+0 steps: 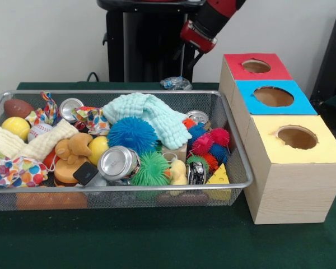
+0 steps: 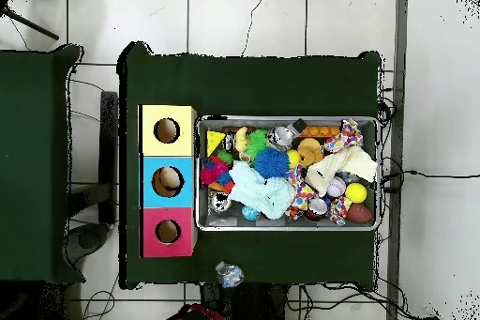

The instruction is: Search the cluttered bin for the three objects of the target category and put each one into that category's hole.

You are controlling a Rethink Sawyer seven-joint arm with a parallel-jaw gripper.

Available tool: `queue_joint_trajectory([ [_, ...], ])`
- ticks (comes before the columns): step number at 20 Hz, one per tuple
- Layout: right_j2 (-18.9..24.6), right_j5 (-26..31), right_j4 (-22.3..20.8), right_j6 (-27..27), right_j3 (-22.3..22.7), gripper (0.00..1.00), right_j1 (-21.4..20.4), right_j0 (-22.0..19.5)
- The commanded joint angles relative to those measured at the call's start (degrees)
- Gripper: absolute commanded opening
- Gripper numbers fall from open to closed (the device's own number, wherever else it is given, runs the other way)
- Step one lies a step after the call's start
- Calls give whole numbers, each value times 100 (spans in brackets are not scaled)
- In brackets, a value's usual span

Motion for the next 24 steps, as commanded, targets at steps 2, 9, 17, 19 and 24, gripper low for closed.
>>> queue_joint_trajectory([
  [2,114,643,-79,511,-754,100,-61,-221],
  [9,96,774,-37,544,-905,100,-33,-138],
  [17,111,787,54,542,-1191,100,133,13],
  [19,95,779,48,511,-1255,100,167,21],
  [24,75,737,-21,415,-1416,100,243,-42],
])
